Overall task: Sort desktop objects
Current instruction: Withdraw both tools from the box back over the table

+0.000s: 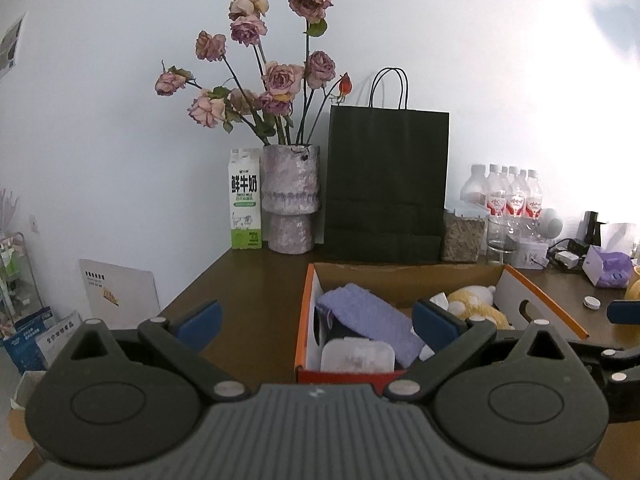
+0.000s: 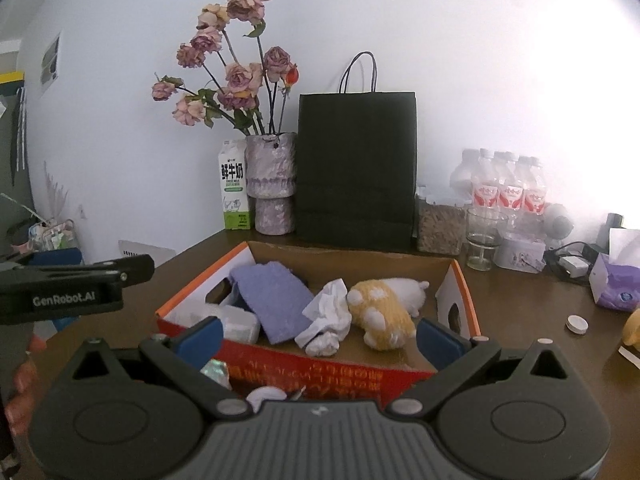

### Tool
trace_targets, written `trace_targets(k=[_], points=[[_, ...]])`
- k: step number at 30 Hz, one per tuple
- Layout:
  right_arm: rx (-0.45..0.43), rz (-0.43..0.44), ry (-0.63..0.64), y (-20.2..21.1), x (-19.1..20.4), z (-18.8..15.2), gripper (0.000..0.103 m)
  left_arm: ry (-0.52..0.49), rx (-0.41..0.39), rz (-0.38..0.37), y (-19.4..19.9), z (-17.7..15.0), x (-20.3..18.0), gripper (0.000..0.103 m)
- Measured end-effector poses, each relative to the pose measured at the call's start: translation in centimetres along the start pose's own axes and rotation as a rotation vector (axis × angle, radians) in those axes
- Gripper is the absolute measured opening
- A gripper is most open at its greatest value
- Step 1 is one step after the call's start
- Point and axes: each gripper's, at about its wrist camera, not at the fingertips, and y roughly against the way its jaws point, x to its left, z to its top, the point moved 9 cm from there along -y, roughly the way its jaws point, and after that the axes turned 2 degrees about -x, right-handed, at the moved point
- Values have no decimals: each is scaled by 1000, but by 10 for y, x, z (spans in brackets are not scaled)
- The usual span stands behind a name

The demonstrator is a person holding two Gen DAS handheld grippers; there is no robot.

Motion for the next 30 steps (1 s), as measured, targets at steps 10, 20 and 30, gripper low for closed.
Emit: trace_targets(k=[10, 20, 30], points=[[19, -9, 3, 17, -1, -21, 103, -1, 49, -14, 11, -24, 2, 103], [67, -11, -8, 23, -3, -50, 103, 16, 91, -31, 20, -47, 1, 103], [126, -24, -18, 23, -10, -82, 103, 27, 135, -48, 24, -73, 0, 103]])
